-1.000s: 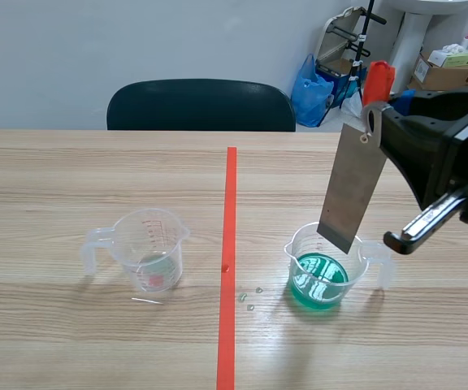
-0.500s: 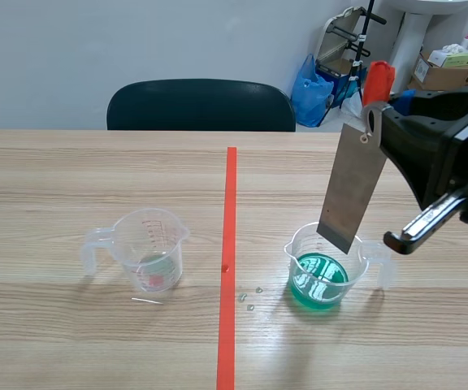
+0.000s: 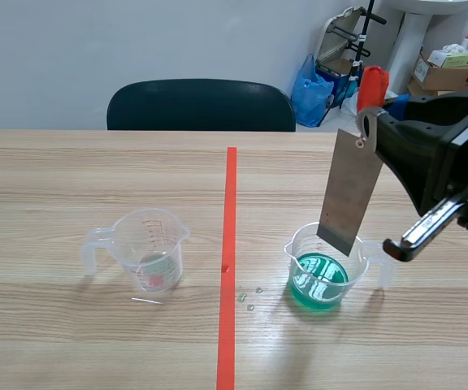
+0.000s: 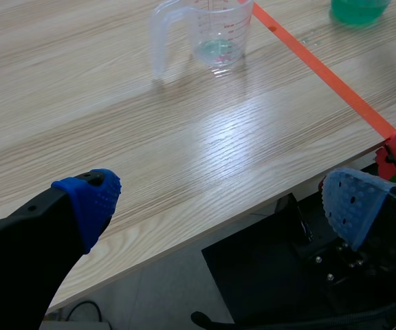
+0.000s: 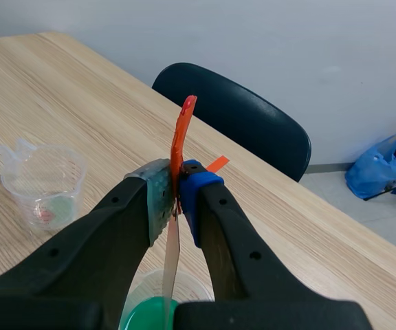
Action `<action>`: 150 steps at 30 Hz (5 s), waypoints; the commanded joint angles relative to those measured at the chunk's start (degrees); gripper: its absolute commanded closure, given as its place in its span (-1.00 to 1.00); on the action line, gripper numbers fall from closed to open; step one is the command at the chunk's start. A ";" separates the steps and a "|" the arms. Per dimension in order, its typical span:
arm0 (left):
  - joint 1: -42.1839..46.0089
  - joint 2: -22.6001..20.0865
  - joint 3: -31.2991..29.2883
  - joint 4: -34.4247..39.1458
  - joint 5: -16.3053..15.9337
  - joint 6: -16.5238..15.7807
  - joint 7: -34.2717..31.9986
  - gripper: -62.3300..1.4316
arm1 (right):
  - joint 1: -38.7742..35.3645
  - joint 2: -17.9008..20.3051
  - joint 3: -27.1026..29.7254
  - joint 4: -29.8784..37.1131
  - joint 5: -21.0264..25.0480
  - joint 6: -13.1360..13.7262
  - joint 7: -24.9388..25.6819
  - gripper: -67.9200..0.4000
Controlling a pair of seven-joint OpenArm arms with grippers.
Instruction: Do the redox reaction experiment
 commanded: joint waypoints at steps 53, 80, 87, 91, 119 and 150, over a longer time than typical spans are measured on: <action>0.07 0.42 -0.20 0.33 -0.37 -0.11 -0.81 -1.00 | 0.81 0.72 0.66 1.40 0.17 -0.85 0.72 0.95; 0.07 0.31 -0.20 0.35 -0.37 -0.28 -2.12 -1.00 | 0.83 -3.50 0.37 -3.69 -3.85 2.12 5.62 0.95; 0.07 0.31 -0.20 0.35 -0.39 -0.28 -2.54 -1.00 | 3.80 -5.81 -1.03 -8.11 -5.70 3.26 6.47 0.95; 0.07 0.31 -0.20 0.35 -0.39 -0.28 -2.51 -1.00 | 6.75 -5.81 -4.04 -11.67 -5.92 3.30 7.63 0.95; 0.07 0.28 -0.20 0.35 -0.39 -0.31 -2.51 -1.00 | 14.75 -8.96 -13.84 -30.01 -12.98 3.30 15.50 0.95; 0.07 0.31 -0.20 0.35 -0.37 -0.31 -2.51 -1.00 | 14.75 -8.96 -13.84 -30.10 -12.98 3.28 15.39 0.95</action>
